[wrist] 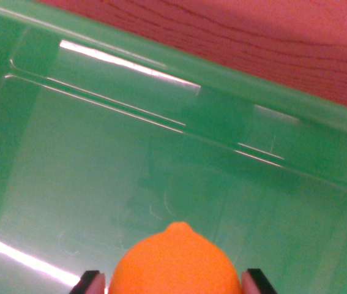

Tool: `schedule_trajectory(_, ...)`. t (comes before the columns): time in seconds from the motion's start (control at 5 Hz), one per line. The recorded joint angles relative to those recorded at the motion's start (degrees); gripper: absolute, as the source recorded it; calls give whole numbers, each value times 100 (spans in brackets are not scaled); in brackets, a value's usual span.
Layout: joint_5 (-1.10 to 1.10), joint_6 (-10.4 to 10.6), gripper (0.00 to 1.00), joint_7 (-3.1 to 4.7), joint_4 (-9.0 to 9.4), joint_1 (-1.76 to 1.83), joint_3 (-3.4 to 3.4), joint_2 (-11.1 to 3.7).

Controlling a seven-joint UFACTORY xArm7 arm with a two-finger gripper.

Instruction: Pick fruit

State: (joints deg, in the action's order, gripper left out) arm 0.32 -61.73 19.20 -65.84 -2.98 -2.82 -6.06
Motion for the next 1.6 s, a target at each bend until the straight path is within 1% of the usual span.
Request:
schedule_trajectory(0.2,0,0,100,0,0,0,0,0)
schedule_trajectory(0.4,4,-276,100,1,-200,-1,0,77)
schedule_trajectory(0.6,4,-276,100,1,-200,-1,0,77)
schedule_trajectory(0.8,7,-548,100,2,-396,-2,0,152)
schedule_trajectory(1.0,7,-548,100,2,-396,-2,0,152)
schedule_trajectory(1.2,11,-819,100,2,-592,-4,0,227)
schedule_trajectory(1.4,11,-819,100,2,-592,-4,0,227)
schedule_trajectory(1.6,15,-1087,100,3,-786,-5,0,301)
